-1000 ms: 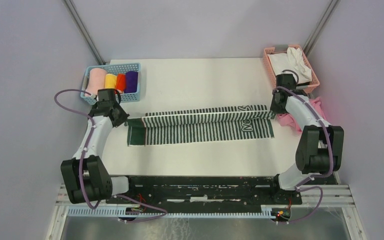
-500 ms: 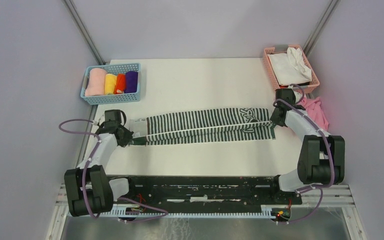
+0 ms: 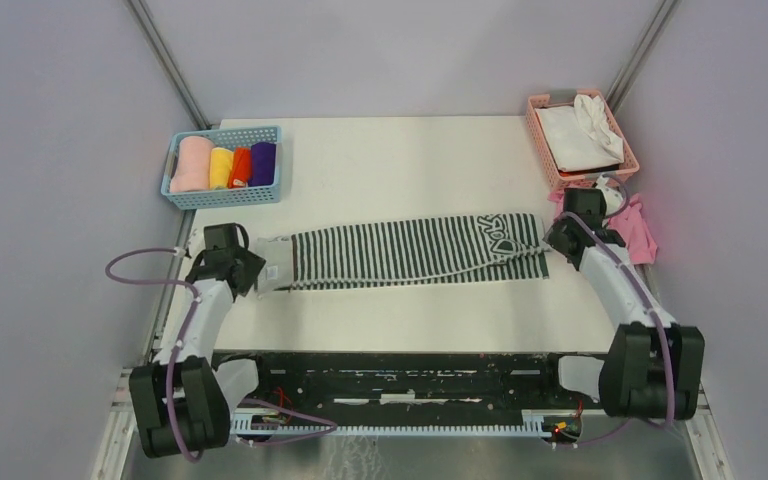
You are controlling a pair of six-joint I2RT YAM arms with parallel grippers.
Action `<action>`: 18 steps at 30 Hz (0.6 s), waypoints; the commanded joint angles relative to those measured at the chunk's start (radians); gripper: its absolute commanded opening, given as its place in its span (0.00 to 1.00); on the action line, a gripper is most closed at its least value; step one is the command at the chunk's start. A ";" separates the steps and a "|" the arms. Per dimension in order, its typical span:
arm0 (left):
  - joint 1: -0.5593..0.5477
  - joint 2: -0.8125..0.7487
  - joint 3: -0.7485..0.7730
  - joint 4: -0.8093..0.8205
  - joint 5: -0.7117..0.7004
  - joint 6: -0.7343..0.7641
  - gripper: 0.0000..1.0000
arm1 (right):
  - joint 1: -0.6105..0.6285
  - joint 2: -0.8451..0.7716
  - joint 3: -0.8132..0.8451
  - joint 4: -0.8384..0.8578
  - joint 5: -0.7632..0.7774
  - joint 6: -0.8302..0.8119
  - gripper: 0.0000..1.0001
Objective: Roll the towels
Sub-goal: Fold the towel at the center of the board.
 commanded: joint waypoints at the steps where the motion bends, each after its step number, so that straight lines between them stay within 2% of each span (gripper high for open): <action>1: 0.007 -0.111 0.017 -0.036 -0.067 -0.022 0.58 | -0.003 -0.149 -0.041 -0.007 -0.070 0.016 0.52; 5: 0.007 -0.199 0.050 -0.086 -0.100 0.019 0.66 | -0.003 -0.200 -0.056 -0.067 -0.103 -0.012 0.56; 7: 0.005 -0.204 0.075 -0.089 -0.072 0.056 0.67 | -0.003 -0.199 -0.052 -0.069 -0.125 -0.015 0.58; 10: 0.003 -0.176 0.102 -0.069 0.029 0.107 0.68 | -0.004 -0.173 -0.012 -0.086 -0.169 -0.023 0.59; 13: -0.010 -0.125 0.107 -0.040 0.132 0.126 0.70 | -0.005 -0.133 -0.006 -0.091 -0.116 -0.009 0.59; 16: -0.048 -0.064 0.101 -0.001 0.151 0.117 0.70 | -0.051 -0.072 -0.027 -0.043 -0.139 0.016 0.55; 18: -0.070 -0.027 0.096 0.015 0.149 0.109 0.70 | -0.092 -0.029 -0.032 -0.013 -0.210 0.028 0.53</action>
